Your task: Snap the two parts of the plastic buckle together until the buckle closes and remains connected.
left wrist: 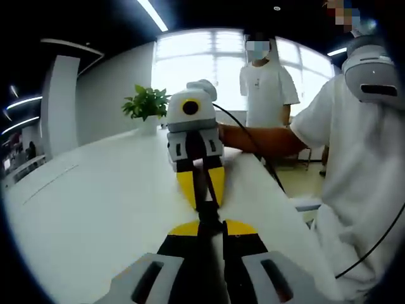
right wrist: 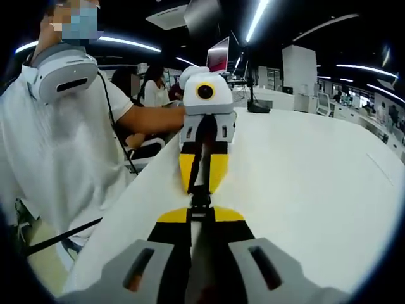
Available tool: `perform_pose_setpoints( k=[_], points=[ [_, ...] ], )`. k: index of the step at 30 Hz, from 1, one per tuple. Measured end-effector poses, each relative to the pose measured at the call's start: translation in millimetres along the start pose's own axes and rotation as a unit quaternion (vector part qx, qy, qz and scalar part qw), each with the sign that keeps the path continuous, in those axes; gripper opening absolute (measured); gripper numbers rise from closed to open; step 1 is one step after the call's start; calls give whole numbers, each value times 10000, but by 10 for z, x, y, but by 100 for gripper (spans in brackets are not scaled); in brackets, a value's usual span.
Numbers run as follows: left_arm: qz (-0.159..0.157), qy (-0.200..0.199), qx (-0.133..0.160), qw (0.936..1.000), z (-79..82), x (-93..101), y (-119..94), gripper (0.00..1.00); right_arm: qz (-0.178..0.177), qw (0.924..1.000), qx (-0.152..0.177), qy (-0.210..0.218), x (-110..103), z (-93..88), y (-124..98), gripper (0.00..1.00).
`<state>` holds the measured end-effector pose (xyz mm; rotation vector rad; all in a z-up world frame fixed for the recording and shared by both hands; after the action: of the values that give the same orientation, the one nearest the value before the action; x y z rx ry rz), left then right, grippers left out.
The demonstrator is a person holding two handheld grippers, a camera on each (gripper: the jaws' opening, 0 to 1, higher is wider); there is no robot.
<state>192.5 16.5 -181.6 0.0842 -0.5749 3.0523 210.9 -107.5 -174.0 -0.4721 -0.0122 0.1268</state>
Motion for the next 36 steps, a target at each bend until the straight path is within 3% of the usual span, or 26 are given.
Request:
perform_pose_setpoints(
  k=[10, 21, 36],
  points=[
    [-7, -27, 19, 10000, -9, -52, -65, 9, -40, 10000, 62, -58, -118, 61, -3, 10],
    [166, 46, 69, 9998, -7, -81, -48, 11, -491, 9987, 44, -119, -195, 70, 14, 11],
    [334, -2, 55, 9994, -21, -107, -21, 11, -828, 9966, -14, -15, -91, 33, 36, 12]
  ],
)
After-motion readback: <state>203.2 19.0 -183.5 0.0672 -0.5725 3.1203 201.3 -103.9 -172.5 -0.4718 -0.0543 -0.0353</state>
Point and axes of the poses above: the point that each gripper's makers call its tool centre point, and the gripper's own axes: y roughly forward along the fingers, x roughly to its right, z roughly out of its top, the point moved 6 cm from there along -y, roughly backward along the fingers, and after that the axes turned 1 degree about -y, right-handed, at the moved point
